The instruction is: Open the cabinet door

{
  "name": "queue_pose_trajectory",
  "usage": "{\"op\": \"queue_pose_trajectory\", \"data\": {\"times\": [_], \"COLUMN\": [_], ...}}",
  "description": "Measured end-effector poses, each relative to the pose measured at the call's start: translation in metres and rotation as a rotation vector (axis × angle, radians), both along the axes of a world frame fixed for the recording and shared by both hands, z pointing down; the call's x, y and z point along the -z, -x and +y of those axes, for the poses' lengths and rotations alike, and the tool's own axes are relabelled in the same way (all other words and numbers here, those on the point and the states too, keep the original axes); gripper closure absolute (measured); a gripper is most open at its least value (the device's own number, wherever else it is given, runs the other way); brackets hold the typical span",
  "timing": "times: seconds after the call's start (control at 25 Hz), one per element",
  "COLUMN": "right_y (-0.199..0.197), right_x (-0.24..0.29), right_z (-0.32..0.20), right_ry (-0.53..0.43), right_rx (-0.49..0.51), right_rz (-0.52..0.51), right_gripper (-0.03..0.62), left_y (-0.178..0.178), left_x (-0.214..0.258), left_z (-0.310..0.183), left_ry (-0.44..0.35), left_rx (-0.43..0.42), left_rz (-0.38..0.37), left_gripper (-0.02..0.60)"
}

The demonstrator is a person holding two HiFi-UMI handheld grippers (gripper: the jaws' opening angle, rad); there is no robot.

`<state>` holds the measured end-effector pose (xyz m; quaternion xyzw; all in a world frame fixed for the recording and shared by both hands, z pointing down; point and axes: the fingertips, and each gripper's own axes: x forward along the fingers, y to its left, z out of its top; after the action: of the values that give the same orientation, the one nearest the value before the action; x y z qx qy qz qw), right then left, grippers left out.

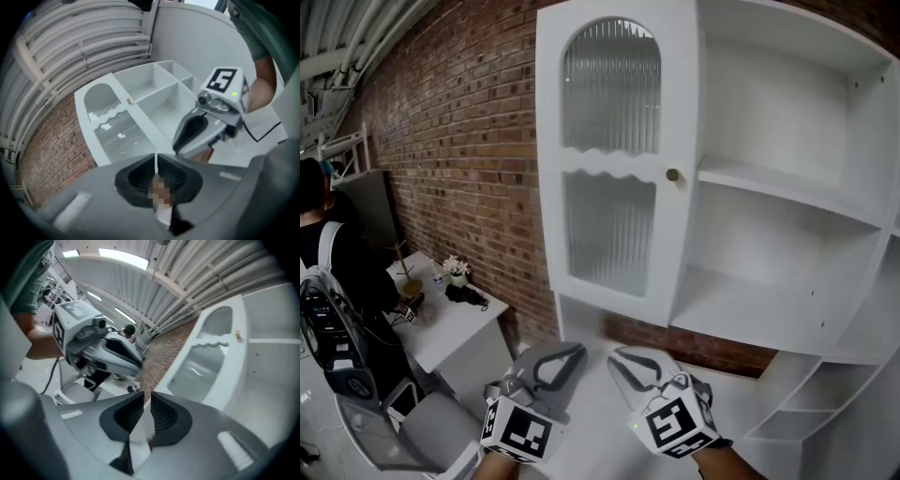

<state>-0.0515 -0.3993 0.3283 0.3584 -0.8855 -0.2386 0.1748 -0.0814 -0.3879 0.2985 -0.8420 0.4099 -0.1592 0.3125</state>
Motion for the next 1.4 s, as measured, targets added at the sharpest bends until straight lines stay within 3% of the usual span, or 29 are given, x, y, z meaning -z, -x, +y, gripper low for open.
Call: {"op": "queue_pose_trajectory", "data": {"times": [0.12, 0.28, 0.96, 1.4], "right_y": [-0.059, -0.094, -0.105, -0.089], "right_x": [0.013, 0.018, -0.014, -0.022], "right_z": [-0.047, -0.078, -0.126, -0.108], "right_ry": [0.015, 0.032, 0.151, 0.115], "right_rx": [-0.189, -0.288, -0.284, -0.243], "right_rz": [-0.044, -0.064, -0.052, -0.047], "right_gripper": [0.491, 0.469, 0.431, 0.468], "left_y": [0.02, 0.015, -0.005, -0.002], "left_x": [-0.004, -0.012, -0.017, -0.02], "left_z": [-0.007, -0.015, -0.045, -0.046], "left_ry": [0.012, 0.027, 0.039, 0.027], "left_rx": [0.038, 0.022, -0.019, -0.004], "left_rz": [0.03, 0.018, 0.004, -0.012], "left_gripper": [0.568, 0.569, 0.577, 0.577]}}
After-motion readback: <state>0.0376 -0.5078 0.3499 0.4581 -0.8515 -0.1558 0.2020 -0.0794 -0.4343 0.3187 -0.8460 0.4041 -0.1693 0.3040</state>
